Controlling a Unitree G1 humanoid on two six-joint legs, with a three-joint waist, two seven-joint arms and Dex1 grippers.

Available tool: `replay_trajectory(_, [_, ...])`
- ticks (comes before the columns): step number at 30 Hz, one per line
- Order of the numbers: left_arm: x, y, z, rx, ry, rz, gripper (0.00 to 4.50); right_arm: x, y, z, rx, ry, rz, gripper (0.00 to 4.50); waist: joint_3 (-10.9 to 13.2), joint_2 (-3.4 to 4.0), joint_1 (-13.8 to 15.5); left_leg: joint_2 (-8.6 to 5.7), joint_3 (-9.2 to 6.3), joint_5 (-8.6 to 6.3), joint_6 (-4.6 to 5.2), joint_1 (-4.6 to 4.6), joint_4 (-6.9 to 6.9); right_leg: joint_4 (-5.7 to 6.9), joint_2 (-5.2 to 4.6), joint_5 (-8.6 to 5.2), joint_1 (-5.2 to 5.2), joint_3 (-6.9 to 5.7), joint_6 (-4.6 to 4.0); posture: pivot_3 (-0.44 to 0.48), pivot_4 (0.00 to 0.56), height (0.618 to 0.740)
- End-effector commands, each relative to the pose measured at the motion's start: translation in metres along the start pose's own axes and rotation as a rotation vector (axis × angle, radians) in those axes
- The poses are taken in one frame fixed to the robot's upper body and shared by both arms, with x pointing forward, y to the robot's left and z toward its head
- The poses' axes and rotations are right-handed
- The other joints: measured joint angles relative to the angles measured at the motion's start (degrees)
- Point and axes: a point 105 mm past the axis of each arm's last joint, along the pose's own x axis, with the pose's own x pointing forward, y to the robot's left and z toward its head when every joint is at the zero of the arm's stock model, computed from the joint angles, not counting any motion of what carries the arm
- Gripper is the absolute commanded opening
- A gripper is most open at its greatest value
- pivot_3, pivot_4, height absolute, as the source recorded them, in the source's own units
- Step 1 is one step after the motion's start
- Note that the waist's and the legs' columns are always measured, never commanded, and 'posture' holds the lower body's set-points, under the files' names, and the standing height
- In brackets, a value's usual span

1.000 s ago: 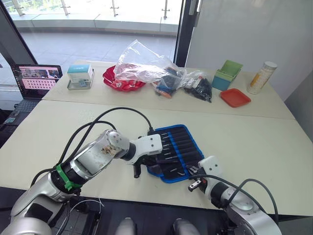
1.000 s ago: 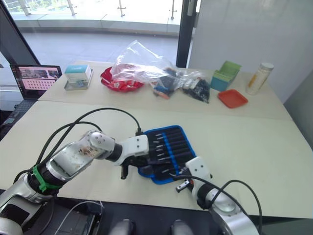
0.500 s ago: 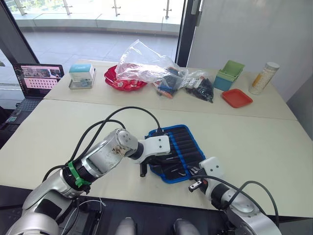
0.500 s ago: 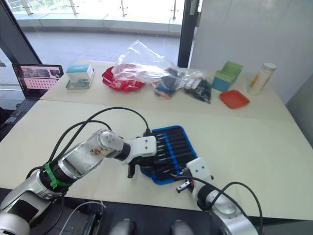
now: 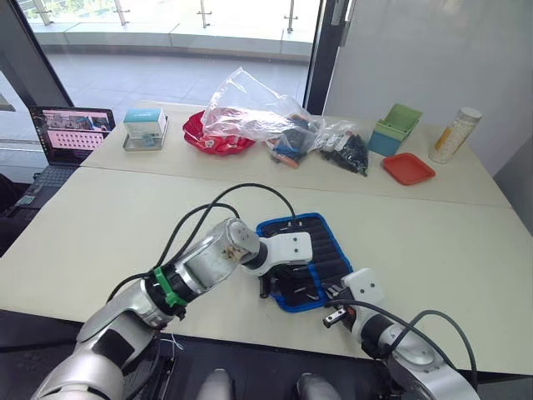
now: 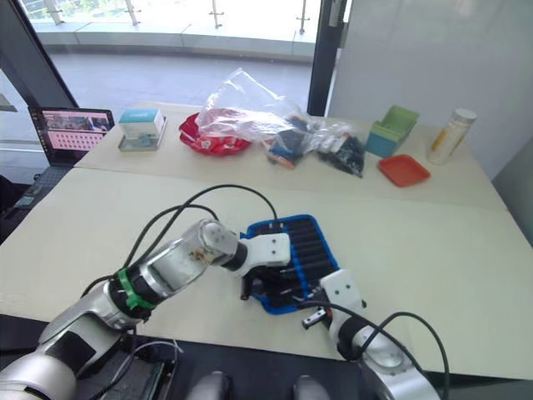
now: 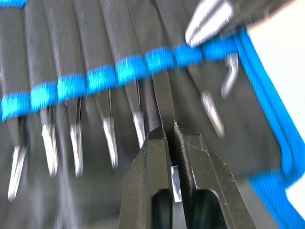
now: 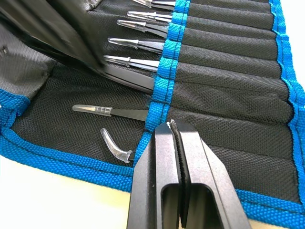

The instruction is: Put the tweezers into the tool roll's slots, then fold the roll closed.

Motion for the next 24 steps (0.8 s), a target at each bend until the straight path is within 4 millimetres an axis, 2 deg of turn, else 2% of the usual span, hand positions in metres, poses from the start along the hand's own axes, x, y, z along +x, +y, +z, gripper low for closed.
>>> replay_trajectory(1, [0.011, -0.004, 0.021, 0.059, -0.063, -0.028, 0.02, -0.001, 0.013, -0.032, 0.056, 0.139, 0.049, 0.00, -0.01, 0.02, 0.08, -0.01, -0.01, 0.00, 0.00, 0.00, 0.00, 0.01, 0.00, 0.00, 0.00, 0.00, 0.00, 0.000, 0.150, 0.723])
replay_trajectory(6, [0.015, -0.004, 0.021, 0.051, -0.071, -0.045, 0.02, -0.002, 0.014, -0.033, 0.055, 0.141, 0.048, 0.00, -0.01, 0.02, 0.10, -0.04, -0.03, -0.01, 0.01, 0.00, 0.00, 0.01, -0.01, 0.00, 0.03, 0.01, 0.01, 0.000, 0.150, 0.723])
replay_trajectory(13, [0.005, 0.002, 0.024, 0.033, -0.103, -0.024, 0.02, -0.001, 0.013, -0.032, 0.051, 0.142, 0.052, 0.00, -0.01, 0.02, 0.09, -0.04, -0.05, 0.00, 0.01, 0.00, 0.00, 0.03, -0.02, 0.00, 0.03, 0.01, 0.01, 0.000, 0.150, 0.723])
replay_trajectory(15, [-0.003, 0.007, 0.029, 0.033, -0.140, -0.008, 0.81, -0.001, 0.013, -0.032, 0.050, 0.142, 0.052, 0.00, -0.01, 0.03, 0.09, -0.05, -0.05, 0.00, 0.01, 0.00, 0.00, 0.04, -0.02, 0.00, 0.02, 0.01, 0.01, 0.000, 0.150, 0.723])
replay_trajectory(18, [-0.021, 0.017, 0.036, 0.028, -0.196, 0.031, 1.74, -0.001, 0.012, -0.032, 0.048, 0.142, 0.054, 0.00, -0.01, 0.03, -0.09, -0.04, -0.05, 0.00, 0.02, 0.00, 0.00, 0.07, -0.01, 0.00, 0.02, 0.00, 0.00, 0.000, 0.150, 0.723])
replay_trajectory(24, [-0.059, 0.027, 0.026, 0.012, -0.217, 0.078, 3.79, 0.001, 0.011, -0.032, 0.042, 0.143, 0.064, 0.00, -0.03, 0.07, -0.56, -0.02, -0.06, 0.00, 0.02, 0.05, -0.02, 0.16, 0.00, 0.00, 0.00, -0.01, 0.00, 0.000, 0.150, 0.723])
